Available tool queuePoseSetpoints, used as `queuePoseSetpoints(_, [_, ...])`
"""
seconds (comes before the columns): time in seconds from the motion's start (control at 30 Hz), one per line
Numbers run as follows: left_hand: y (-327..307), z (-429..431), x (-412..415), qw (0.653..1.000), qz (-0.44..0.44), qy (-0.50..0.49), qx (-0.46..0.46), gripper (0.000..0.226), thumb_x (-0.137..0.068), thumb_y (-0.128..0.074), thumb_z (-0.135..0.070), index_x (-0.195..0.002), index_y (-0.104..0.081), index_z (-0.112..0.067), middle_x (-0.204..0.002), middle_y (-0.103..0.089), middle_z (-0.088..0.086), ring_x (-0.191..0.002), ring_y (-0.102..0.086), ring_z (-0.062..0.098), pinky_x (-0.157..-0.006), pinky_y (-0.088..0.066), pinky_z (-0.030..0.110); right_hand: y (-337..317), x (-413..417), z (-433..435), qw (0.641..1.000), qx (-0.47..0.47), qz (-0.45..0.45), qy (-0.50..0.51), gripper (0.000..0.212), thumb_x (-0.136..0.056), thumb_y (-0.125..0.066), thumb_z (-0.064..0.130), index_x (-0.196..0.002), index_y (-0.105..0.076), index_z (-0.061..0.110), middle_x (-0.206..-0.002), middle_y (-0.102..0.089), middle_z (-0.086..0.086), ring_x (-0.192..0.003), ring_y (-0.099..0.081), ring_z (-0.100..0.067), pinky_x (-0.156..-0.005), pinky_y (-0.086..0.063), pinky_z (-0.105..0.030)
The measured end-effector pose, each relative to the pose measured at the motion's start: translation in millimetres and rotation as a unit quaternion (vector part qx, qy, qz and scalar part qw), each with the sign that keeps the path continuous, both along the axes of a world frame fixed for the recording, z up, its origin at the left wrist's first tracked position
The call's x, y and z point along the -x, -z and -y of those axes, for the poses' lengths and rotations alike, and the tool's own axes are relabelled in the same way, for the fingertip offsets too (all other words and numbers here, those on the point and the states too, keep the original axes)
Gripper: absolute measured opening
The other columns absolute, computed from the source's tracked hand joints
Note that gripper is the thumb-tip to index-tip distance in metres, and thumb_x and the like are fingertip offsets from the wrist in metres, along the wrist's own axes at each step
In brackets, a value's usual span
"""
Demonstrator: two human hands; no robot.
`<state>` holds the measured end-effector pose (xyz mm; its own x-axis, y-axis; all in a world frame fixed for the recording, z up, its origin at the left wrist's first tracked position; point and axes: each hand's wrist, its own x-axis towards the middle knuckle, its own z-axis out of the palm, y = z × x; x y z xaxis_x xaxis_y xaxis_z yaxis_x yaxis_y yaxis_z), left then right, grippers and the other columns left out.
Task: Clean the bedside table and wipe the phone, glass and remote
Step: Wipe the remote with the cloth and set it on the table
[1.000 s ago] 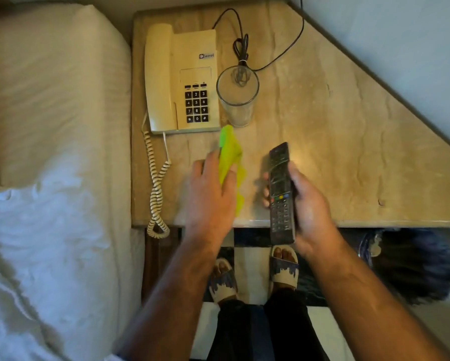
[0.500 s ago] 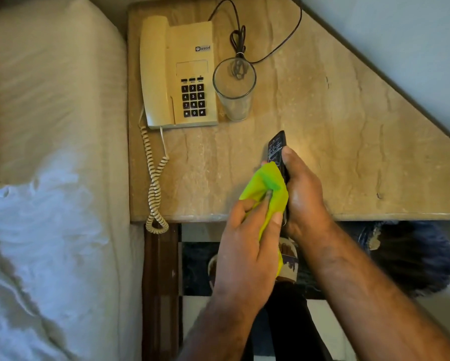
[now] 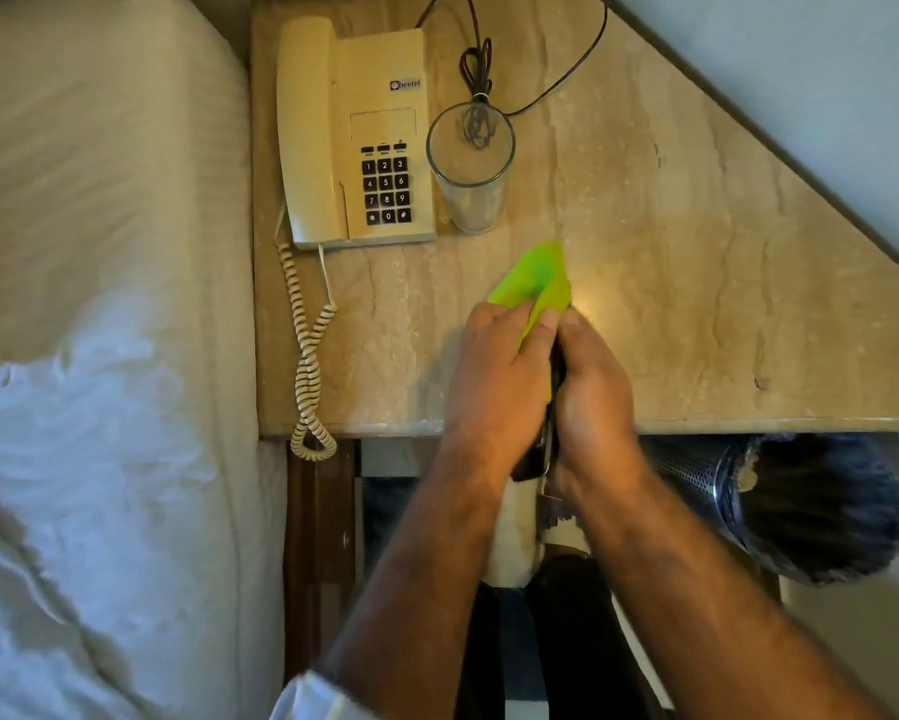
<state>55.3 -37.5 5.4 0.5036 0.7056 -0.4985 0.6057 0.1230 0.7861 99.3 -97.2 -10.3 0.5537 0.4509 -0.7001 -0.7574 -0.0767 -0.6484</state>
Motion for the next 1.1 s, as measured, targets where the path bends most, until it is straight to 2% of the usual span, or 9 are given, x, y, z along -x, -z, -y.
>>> queuePoseSetpoints(0.1, [-24,39,36,0.998,0.058,0.006,0.02,0.031,-0.106,-0.053,-0.039,-0.125,-0.071,-0.023,-0.11,-0.055,-0.018,-0.101,-0.058,-0.011,-0.082,-0.04,0.001,3,-30,-7,0.999,0.018,-0.011,0.025,0.032,-0.112,-0.045,0.031,-0.123,-0.06,0.005,-0.107,-0.052,-0.021,-0.093,-0.051,-0.033,-0.081,-0.051,-0.047])
queuePoseSetpoints(0.2, [-26,57,54,0.998,0.061,0.012,0.008,0.04,-0.103,-0.052,-0.041,-0.134,-0.07,-0.022,-0.117,-0.056,-0.019,-0.109,-0.06,0.0,-0.092,-0.044,0.008,4,-37,-10,0.998,0.003,-0.056,0.033,0.032,-0.112,-0.046,0.034,-0.125,-0.057,0.008,-0.103,-0.051,-0.022,-0.08,-0.054,-0.03,-0.072,-0.047,-0.037])
queuePoseSetpoints(0.33, [-11,29,27,0.999,0.035,-0.025,-0.019,0.033,-0.108,-0.053,-0.031,-0.135,-0.067,-0.018,-0.127,-0.056,0.001,-0.119,-0.058,0.013,-0.104,-0.05,0.029,0,-12,-7,0.999,0.007,-0.038,0.008,0.044,-0.112,-0.045,0.037,-0.128,-0.063,0.0,-0.111,-0.067,-0.021,-0.103,-0.067,-0.035,-0.095,-0.054,-0.046])
queuePoseSetpoints(0.5, [14,-29,-12,0.999,-0.033,-0.017,-0.023,0.035,-0.11,-0.05,-0.035,-0.135,-0.069,-0.018,-0.13,-0.056,0.004,-0.115,-0.056,0.012,-0.104,-0.046,0.029,-5,24,-4,0.996,0.017,0.067,-0.053,0.052,-0.106,-0.042,0.042,-0.15,-0.058,0.02,-0.143,-0.068,-0.004,-0.136,-0.063,-0.019,-0.119,-0.046,-0.046])
queuePoseSetpoints(0.67, [2,-7,1,0.999,0.017,-0.025,0.03,0.028,-0.11,-0.052,-0.033,-0.127,-0.072,-0.023,-0.113,-0.058,-0.006,-0.093,-0.057,-0.01,-0.079,-0.042,0.001,2,-9,-16,0.992,0.048,0.112,-0.037,0.034,-0.115,-0.039,0.02,-0.119,-0.07,0.005,-0.101,-0.074,-0.004,-0.093,-0.071,-0.013,-0.086,-0.057,-0.028])
queuePoseSetpoints(0.73, [-11,9,22,0.996,0.062,-0.038,0.051,0.02,-0.108,-0.055,-0.032,-0.118,-0.073,-0.032,-0.106,-0.059,-0.012,-0.093,-0.058,-0.013,-0.078,-0.04,0.001,4,-29,-23,0.991,0.049,0.116,-0.04,0.033,-0.115,-0.041,0.022,-0.098,-0.067,0.013,-0.087,-0.065,-0.007,-0.081,-0.061,-0.02,-0.077,-0.052,-0.034])
queuePoseSetpoints(0.83, [-25,24,56,0.993,0.102,0.02,0.06,0.018,-0.102,-0.056,-0.037,-0.109,-0.072,-0.042,-0.106,-0.061,-0.013,-0.098,-0.061,-0.005,-0.084,-0.042,0.006,10,-59,-37,0.992,0.03,0.11,-0.05,0.028,-0.115,-0.043,0.026,-0.107,-0.067,0.013,-0.091,-0.068,-0.009,-0.071,-0.061,-0.018,-0.066,-0.053,-0.03])
queuePoseSetpoints(1.0, [-7,-3,87,0.999,-0.028,-0.037,-0.017,0.012,-0.103,-0.056,-0.048,-0.1,-0.06,-0.059,-0.104,-0.061,-0.01,-0.077,-0.062,-0.002,-0.058,-0.048,0.01,13,-100,-53,0.992,0.042,0.105,-0.06,0.03,-0.113,-0.048,0.033,-0.11,-0.07,0.012,-0.087,-0.073,-0.007,-0.064,-0.068,-0.012,-0.058,-0.055,-0.024])
queuePoseSetpoints(1.1, [20,-37,93,0.967,-0.124,-0.018,-0.22,0.026,-0.109,-0.046,-0.044,-0.129,-0.063,-0.041,-0.129,-0.054,0.004,-0.097,-0.054,0.004,-0.077,-0.045,0.01,20,-108,-57,0.983,0.088,0.148,-0.063,0.021,-0.111,-0.051,0.026,-0.101,-0.066,0.017,-0.083,-0.072,-0.004,-0.063,-0.068,-0.012,-0.06,-0.056,-0.027])
